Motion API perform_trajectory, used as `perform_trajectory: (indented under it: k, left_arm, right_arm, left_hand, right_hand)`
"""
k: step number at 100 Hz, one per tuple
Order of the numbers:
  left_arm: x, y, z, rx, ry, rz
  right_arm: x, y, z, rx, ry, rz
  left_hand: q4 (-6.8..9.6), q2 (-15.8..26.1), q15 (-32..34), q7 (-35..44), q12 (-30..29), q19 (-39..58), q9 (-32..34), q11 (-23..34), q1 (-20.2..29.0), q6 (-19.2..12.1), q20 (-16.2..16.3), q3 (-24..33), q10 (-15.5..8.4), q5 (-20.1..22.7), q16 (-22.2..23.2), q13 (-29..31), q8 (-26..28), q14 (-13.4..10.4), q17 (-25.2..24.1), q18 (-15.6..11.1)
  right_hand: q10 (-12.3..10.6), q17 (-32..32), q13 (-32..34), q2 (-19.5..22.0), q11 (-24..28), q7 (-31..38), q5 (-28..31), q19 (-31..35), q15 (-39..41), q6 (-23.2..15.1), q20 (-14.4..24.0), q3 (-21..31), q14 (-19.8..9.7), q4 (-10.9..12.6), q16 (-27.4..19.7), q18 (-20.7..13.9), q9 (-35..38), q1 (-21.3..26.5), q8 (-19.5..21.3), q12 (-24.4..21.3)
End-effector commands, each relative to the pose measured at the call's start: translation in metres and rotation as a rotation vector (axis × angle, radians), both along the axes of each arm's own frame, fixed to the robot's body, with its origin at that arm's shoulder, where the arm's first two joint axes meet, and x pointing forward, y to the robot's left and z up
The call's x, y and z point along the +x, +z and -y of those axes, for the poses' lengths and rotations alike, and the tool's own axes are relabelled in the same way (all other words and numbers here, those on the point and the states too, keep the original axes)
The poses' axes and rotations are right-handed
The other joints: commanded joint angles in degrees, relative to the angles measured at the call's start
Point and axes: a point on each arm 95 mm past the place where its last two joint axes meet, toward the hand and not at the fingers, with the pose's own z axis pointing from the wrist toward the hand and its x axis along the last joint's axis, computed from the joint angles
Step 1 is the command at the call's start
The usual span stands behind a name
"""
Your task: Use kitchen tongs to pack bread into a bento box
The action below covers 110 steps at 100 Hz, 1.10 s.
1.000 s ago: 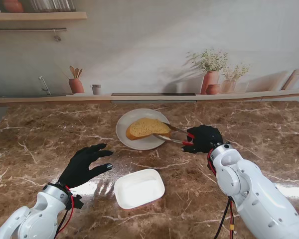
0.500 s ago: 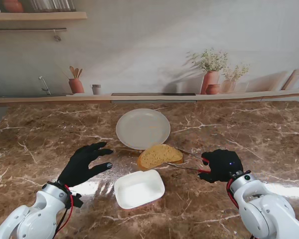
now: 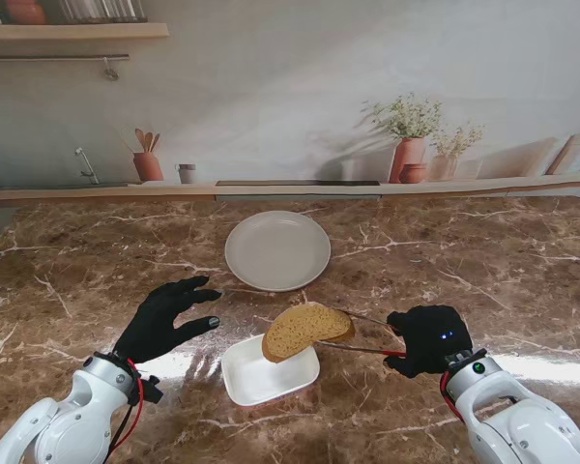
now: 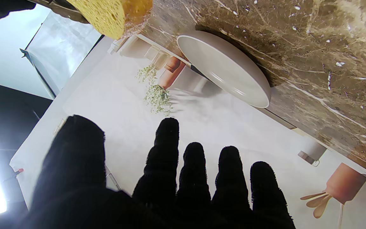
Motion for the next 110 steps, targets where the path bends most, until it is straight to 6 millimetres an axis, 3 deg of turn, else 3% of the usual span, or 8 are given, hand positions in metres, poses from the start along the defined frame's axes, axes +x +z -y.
perform_trajectory:
  k: [1, 44, 68, 79, 87, 100, 110]
  left_arm:
    - [-0.002, -0.003, 0.001, 0.0, 0.0, -0.008]
    - [-0.003, -0.005, 0.001, 0.004, 0.003, -0.013]
    - [-0.005, -0.008, 0.002, 0.0, 0.009, -0.018]
    - [-0.005, -0.008, 0.003, -0.002, 0.01, -0.017]
    - [-0.005, -0.007, 0.002, 0.0, 0.009, -0.018]
    - [-0.005, -0.007, 0.003, 0.002, 0.007, -0.019]
    - [-0.005, -0.007, 0.003, 0.002, 0.007, -0.018]
  right_arm:
    - [-0.005, -0.001, -0.006, -0.002, 0.007, -0.022]
    - [-0.003, 0.004, -0.023, -0.075, 0.059, -0.019]
    - [0.0, 0.002, -0.03, -0.117, 0.069, -0.019]
    - [0.001, 0.002, -0.03, -0.129, 0.075, -0.021]
    - [0.002, 0.003, -0.03, -0.136, 0.074, -0.019]
    - [0.003, 0.005, -0.029, -0.145, 0.083, -0.011]
    - [0.004, 0.006, -0.029, -0.145, 0.095, -0.001]
  left_hand:
    - [0.28, 1.92, -1.37, 0.34, -0.29, -1.54, 0.39, -0.6, 0.11, -1.92, 0.02, -2.21, -0.12, 0.76, -0.66, -1.27, 0.47, -2.2, -0.54, -1.46]
    - [0.29, 2.02, -1.48, 0.25, -0.35, -1.66, 0.27, -0.72, 0.18, -1.84, -0.1, -2.17, -0.08, 0.64, -0.73, -1.38, 0.43, -2.28, -0.57, -1.51]
    - [0.28, 2.01, -1.53, 0.17, -0.38, -1.72, 0.24, -0.77, 0.26, -1.75, -0.13, -2.2, -0.08, 0.59, -0.77, -1.43, 0.42, -2.25, -0.57, -1.41]
    - [0.27, 2.03, -1.52, 0.15, -0.37, -1.72, 0.26, -0.74, 0.25, -1.72, -0.11, -2.21, -0.02, 0.59, -0.77, -1.43, 0.41, -2.21, -0.6, -1.34]
    - [0.29, 2.04, -1.47, 0.17, -0.35, -1.71, 0.33, -0.7, 0.34, -1.74, -0.1, -2.16, -0.04, 0.65, -0.75, -1.36, 0.42, -2.15, -0.57, -1.41]
    - [0.28, 1.99, -1.41, 0.22, -0.31, -1.67, 0.39, -0.62, 0.29, -1.77, -0.07, -2.2, -0.05, 0.72, -0.72, -1.29, 0.43, -2.21, -0.58, -1.37]
    - [0.28, 1.97, -1.38, 0.25, -0.3, -1.66, 0.39, -0.6, 0.26, -1.79, -0.07, -2.2, -0.01, 0.78, -0.69, -1.29, 0.44, -2.15, -0.56, -1.43]
  right_hand:
    - [1.16, 0.36, 2.26, 7.14, -0.11, 3.49, 6.5, 7.52, 5.08, -8.46, 1.33, 8.2, -4.07, -0.74, 3.61, -0.42, 3.53, 5.31, -0.87, 0.56]
    - [1.09, 0.41, 2.31, 8.44, -0.47, 1.77, 6.22, 7.2, 4.62, -8.15, 1.56, 6.94, -4.6, -0.23, 3.89, -1.47, 2.84, 5.11, -0.67, 0.58]
    - [0.09, 0.24, 2.39, 10.66, -1.07, -1.12, 5.18, 6.42, 3.31, -9.06, 1.6, 3.93, -6.31, 0.52, 3.75, -3.7, 1.8, 5.2, -0.66, 0.32]
    - [-0.42, 0.15, 2.43, 11.52, -1.34, -1.64, 3.75, 6.04, 2.51, -9.17, 1.67, -0.11, -7.0, 0.64, 3.7, -4.71, 0.85, 8.45, -0.74, 0.27]
    - [-0.86, -0.07, 2.46, 9.22, -1.42, -0.59, 2.36, 5.76, 1.8, -9.57, 1.76, -2.47, -7.58, 0.77, 3.58, -5.31, 0.38, 11.61, -1.68, 0.3]
    - [-1.34, -0.26, 2.43, 6.13, -1.58, -1.06, 1.93, 5.47, 1.27, -9.62, 1.83, -4.22, -7.98, 1.89, 3.5, -5.82, -0.26, 12.49, -2.18, 0.27]
    - [-1.34, -0.28, 2.48, 7.59, -1.34, 0.3, 1.44, 5.36, 1.2, -9.97, 1.92, -4.9, -7.97, 1.78, 3.64, -6.07, -0.11, 13.63, -2.42, 0.39]
